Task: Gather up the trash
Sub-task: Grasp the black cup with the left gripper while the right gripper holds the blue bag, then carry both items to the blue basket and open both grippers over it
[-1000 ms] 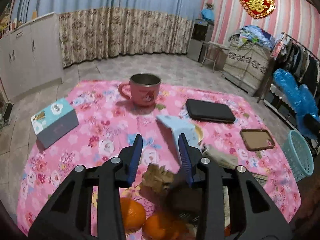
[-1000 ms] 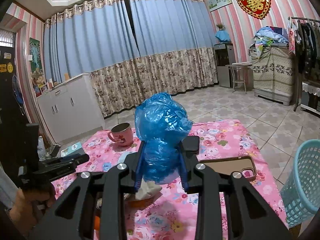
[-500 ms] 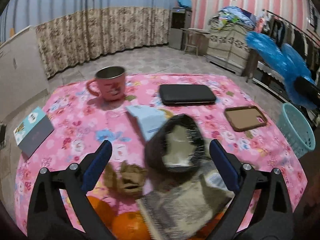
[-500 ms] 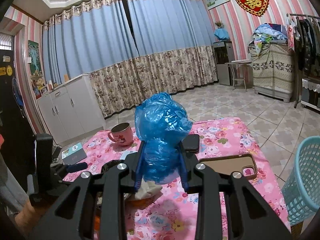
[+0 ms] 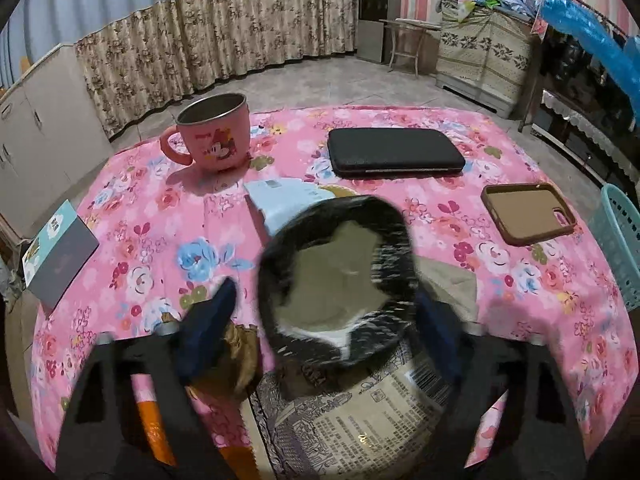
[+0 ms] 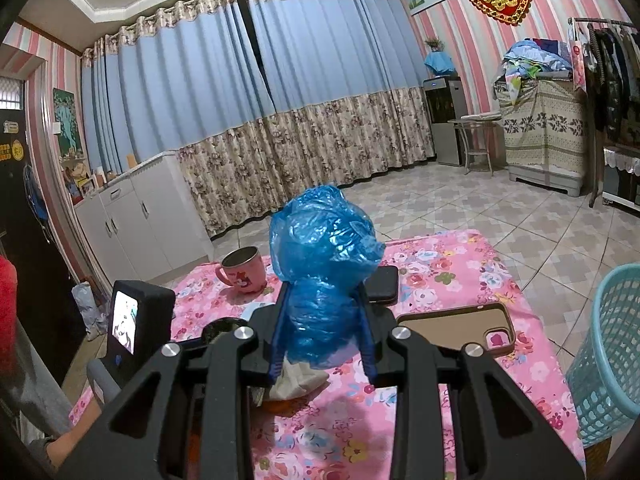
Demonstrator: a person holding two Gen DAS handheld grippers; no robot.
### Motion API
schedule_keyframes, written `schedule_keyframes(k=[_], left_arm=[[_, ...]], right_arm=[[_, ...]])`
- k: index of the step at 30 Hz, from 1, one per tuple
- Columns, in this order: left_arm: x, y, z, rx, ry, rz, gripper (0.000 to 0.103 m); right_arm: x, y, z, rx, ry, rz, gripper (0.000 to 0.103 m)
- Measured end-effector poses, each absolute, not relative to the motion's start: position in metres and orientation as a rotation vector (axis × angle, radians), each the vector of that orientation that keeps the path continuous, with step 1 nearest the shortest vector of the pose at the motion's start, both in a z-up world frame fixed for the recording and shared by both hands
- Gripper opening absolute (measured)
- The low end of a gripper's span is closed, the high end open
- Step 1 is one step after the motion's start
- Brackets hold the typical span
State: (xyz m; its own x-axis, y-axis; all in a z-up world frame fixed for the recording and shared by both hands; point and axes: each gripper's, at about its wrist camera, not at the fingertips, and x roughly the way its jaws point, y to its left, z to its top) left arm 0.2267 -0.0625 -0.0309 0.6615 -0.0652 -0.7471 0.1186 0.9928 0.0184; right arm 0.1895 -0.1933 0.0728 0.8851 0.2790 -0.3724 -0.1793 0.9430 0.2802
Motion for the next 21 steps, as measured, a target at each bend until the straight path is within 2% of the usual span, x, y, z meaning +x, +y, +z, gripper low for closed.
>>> schedule_keyframes(k=[6, 13, 21], left_arm=[[0.218, -0.051, -0.022, 0.017, 0.809, -0.125, 0.068], [0.187, -0.025, 0.016, -0.058, 0.669, -0.094, 0.068], [0.186, -0.017, 0.02, -0.085, 0.659, -0.104, 0.068]], right_arm=[[0.191, -0.193, 0.072, 0.24, 0.424, 0.242, 0.03], [0.189, -0.198, 0.073, 0.242, 0.41, 0.231, 0.03], [0.189, -0.195, 0.072, 0.227, 0.416, 0.235, 0.03]])
